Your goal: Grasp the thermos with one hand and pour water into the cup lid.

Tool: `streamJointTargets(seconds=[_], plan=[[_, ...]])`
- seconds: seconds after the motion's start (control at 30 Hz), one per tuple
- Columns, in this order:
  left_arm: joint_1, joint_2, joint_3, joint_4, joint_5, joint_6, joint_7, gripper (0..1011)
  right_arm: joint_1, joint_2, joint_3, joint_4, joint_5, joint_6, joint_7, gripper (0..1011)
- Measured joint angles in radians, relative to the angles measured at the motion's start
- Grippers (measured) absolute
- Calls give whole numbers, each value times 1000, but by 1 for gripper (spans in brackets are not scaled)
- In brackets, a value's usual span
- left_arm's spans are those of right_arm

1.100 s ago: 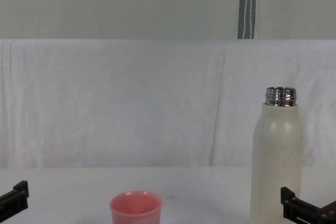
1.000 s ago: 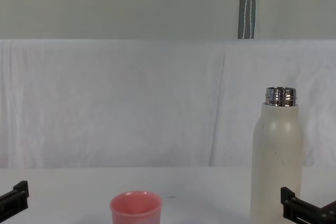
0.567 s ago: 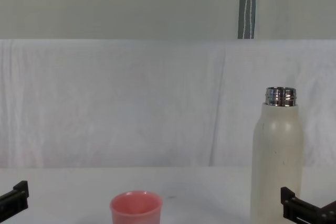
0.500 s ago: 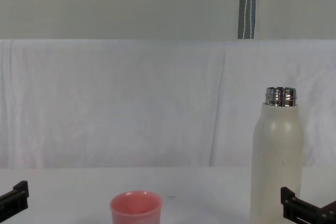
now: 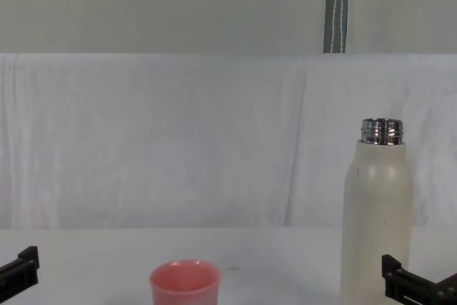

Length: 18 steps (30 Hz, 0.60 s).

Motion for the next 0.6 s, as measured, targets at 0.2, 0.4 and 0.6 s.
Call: streamJointTargets(seconds=[0.2, 0.4, 0.6], plan=[[0, 0, 0, 0, 0, 0, 0, 1001, 0, 0, 0, 0, 0, 0, 0, 1001], [0, 0, 0, 0, 0, 0, 0, 1001, 0, 0, 0, 0, 0, 0, 0, 1001], [0, 0, 0, 0, 0, 0, 0, 1001, 0, 0, 0, 0, 0, 0, 0, 1001]])
